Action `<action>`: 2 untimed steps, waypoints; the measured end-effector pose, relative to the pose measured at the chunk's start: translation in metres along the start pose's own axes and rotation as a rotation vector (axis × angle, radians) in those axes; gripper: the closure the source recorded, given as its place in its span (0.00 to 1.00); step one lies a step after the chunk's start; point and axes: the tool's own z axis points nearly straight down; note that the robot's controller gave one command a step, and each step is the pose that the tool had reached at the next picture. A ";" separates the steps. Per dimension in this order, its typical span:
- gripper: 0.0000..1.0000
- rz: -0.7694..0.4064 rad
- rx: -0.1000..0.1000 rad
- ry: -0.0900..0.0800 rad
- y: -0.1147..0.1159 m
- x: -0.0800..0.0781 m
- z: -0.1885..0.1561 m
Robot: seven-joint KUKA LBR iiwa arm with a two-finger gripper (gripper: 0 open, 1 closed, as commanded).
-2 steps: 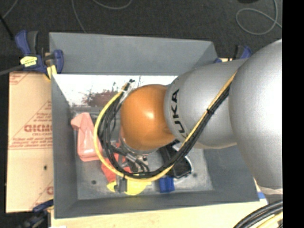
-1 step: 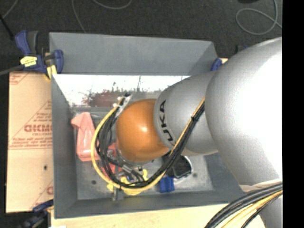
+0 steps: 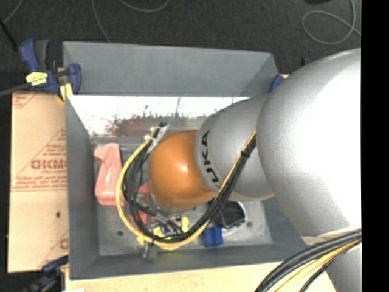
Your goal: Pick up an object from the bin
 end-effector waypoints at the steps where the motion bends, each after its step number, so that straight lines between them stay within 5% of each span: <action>1: 0.00 -0.041 0.023 0.019 0.012 -0.051 -0.004; 2: 0.00 -0.035 0.016 0.005 0.008 -0.048 -0.004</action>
Offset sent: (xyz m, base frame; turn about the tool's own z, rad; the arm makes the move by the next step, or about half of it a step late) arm 0.0540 -0.0319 0.0021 0.2444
